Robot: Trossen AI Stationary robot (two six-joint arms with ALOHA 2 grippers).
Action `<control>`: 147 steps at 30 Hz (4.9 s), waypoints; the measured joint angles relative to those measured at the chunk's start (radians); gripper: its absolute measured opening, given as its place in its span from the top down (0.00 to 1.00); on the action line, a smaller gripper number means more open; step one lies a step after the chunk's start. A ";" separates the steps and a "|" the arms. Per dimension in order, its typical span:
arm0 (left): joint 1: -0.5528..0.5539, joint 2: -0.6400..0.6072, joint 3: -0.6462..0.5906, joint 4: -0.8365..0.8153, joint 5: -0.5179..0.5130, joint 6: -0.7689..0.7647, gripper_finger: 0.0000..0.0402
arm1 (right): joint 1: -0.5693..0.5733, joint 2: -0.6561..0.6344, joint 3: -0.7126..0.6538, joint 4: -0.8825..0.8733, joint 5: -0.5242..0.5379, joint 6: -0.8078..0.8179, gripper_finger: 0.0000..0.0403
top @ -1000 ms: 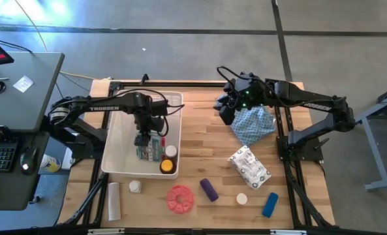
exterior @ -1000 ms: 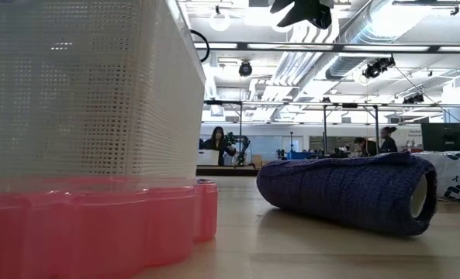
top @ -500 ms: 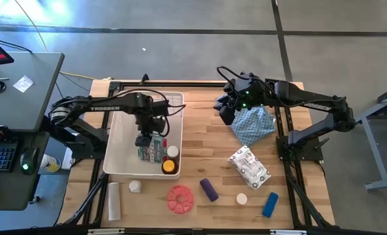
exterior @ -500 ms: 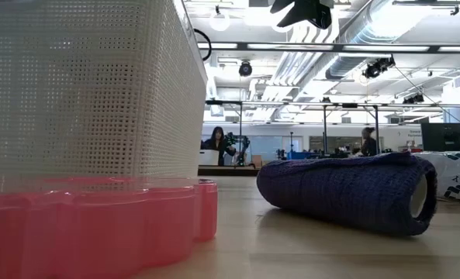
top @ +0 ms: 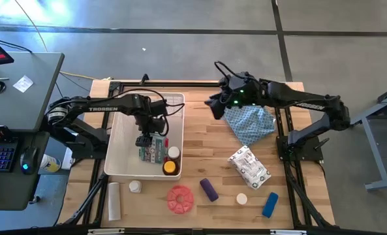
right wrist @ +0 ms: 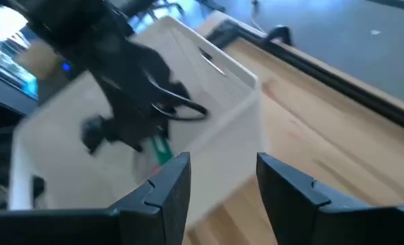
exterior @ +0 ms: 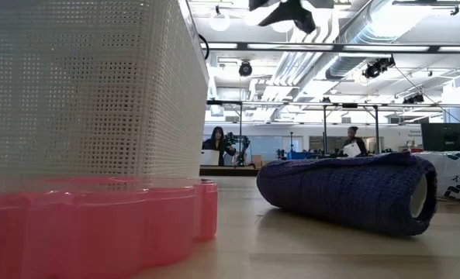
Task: Pick & place medical supplies in basket/bin
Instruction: Put the blue first aid kit into the white bin
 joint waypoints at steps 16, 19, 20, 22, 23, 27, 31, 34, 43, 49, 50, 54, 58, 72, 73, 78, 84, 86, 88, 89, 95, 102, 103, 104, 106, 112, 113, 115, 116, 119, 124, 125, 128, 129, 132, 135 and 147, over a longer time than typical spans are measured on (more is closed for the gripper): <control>0.013 0.002 -0.002 -0.004 0.013 0.003 0.28 | 0.061 0.264 0.000 0.218 -0.083 0.217 0.69; 0.012 0.002 -0.003 0.000 0.014 0.007 0.28 | 0.060 0.277 0.000 0.245 -0.047 0.272 0.69; 0.013 0.002 -0.003 0.001 0.015 0.007 0.28 | 0.059 0.281 0.000 0.249 -0.040 0.285 0.69; 0.012 0.002 -0.003 0.004 0.016 0.013 0.28 | 0.059 0.291 0.000 0.250 -0.017 0.293 0.69; 0.013 0.002 -0.003 0.005 0.019 0.019 0.28 | 0.059 0.296 0.000 0.251 -0.008 0.293 0.69; 0.013 0.003 -0.003 0.009 0.038 0.027 0.28 | 0.060 0.332 0.000 0.260 0.004 0.241 0.69; 0.012 0.005 -0.006 0.008 0.075 0.025 0.28 | 0.060 0.362 0.002 0.282 0.006 0.244 0.71; 0.012 0.004 -0.006 0.008 0.079 0.024 0.28 | 0.060 0.369 0.002 0.306 0.012 0.257 0.77; 0.011 0.005 -0.008 -0.044 0.128 0.022 0.28 | 0.060 0.373 0.002 0.313 0.066 0.294 0.97; 0.011 0.005 -0.032 -0.052 0.159 -0.056 0.28 | 0.060 0.374 0.002 0.309 0.067 0.310 0.98; 0.011 0.005 -0.034 -0.050 0.161 -0.068 0.28 | 0.060 0.374 0.002 0.309 0.067 0.312 0.98; 0.011 0.005 -0.035 -0.049 0.167 -0.125 0.28 | 0.060 0.374 0.002 0.306 0.067 0.313 0.99; 0.011 0.005 -0.035 -0.040 0.204 -0.167 0.28 | 0.060 0.374 0.001 0.304 0.058 0.312 0.99; 0.011 0.004 -0.033 -0.032 0.221 -0.222 0.28 | 0.076 0.375 0.000 0.300 0.055 0.313 0.99; 0.011 0.004 -0.033 -0.034 0.221 -0.221 0.28 | 0.078 0.375 0.000 0.297 0.059 0.317 0.99; 0.012 0.004 -0.023 -0.060 0.218 -0.225 0.28 | 0.083 0.375 0.000 0.284 0.074 0.325 0.99; 0.012 0.004 0.050 -0.122 0.172 -0.188 0.28 | 0.083 0.375 0.000 0.284 0.067 0.342 1.00; 0.012 0.004 0.072 -0.140 0.176 -0.193 0.28 | 0.085 0.375 0.000 0.284 0.063 0.353 1.00; 0.012 0.004 0.086 -0.147 0.183 -0.213 0.28 | 0.090 0.375 0.000 0.284 0.068 0.366 1.00; 0.012 0.004 0.087 -0.142 0.194 -0.228 0.28 | 0.093 0.375 0.000 0.285 0.075 0.369 1.00; 0.011 0.003 0.049 -0.074 0.246 -0.241 0.28 | 0.110 0.375 0.000 0.284 0.077 0.373 0.99; 0.012 0.000 0.006 -0.060 0.166 -0.222 0.28 | 0.118 0.375 -0.001 0.282 0.093 0.392 1.00; 0.012 0.000 0.009 -0.065 0.163 -0.221 0.28 | 0.120 0.375 0.000 0.279 0.097 0.394 1.00; 0.012 0.001 0.014 -0.073 0.161 -0.222 0.28 | 0.120 0.375 0.000 0.276 0.101 0.394 1.00; 0.011 0.002 0.030 -0.092 0.146 -0.230 0.28 | 0.120 0.375 0.000 0.275 0.107 0.394 1.00; 0.012 0.003 0.069 -0.123 0.125 -0.236 0.25 | 0.120 0.375 -0.001 0.275 0.108 0.393 1.00; 0.012 0.003 0.069 -0.122 0.125 -0.237 0.23 | 0.120 0.375 0.000 0.275 0.108 0.393 1.00; 0.012 0.003 0.069 -0.122 0.129 -0.237 0.17 | 0.120 0.375 -0.001 0.275 0.109 0.393 1.00; 0.012 0.003 0.069 -0.122 0.132 -0.236 0.13 | 0.120 0.375 -0.001 0.275 0.109 0.392 1.00; 0.012 0.003 0.069 -0.122 0.133 -0.230 0.03 | 0.120 0.375 -0.001 0.275 0.110 0.391 1.00; 0.012 0.003 0.070 -0.121 0.099 -0.236 0.05 | 0.120 0.375 -0.001 0.275 0.111 0.386 1.00; 0.011 0.003 0.070 -0.123 0.077 -0.237 0.05 | 0.119 0.375 -0.001 0.275 0.111 0.383 1.00; 0.012 -0.012 0.072 -0.156 0.024 -0.241 0.03 | 0.119 0.375 -0.001 0.274 0.111 0.373 1.00; 0.011 -0.013 0.078 -0.167 0.011 -0.241 0.02 | 0.119 0.375 -0.001 0.274 0.112 0.372 1.00; 0.011 -0.010 0.102 -0.195 0.008 -0.241 0.01 | 0.119 0.375 -0.001 0.274 0.113 0.371 1.00; 0.011 -0.011 0.110 -0.189 0.032 -0.231 0.03 | 0.119 0.375 -0.001 0.274 0.114 0.368 0.99; 0.011 -0.011 0.109 -0.135 -0.417 -0.158 0.13 | 0.116 0.375 -0.001 0.275 0.124 0.364 0.99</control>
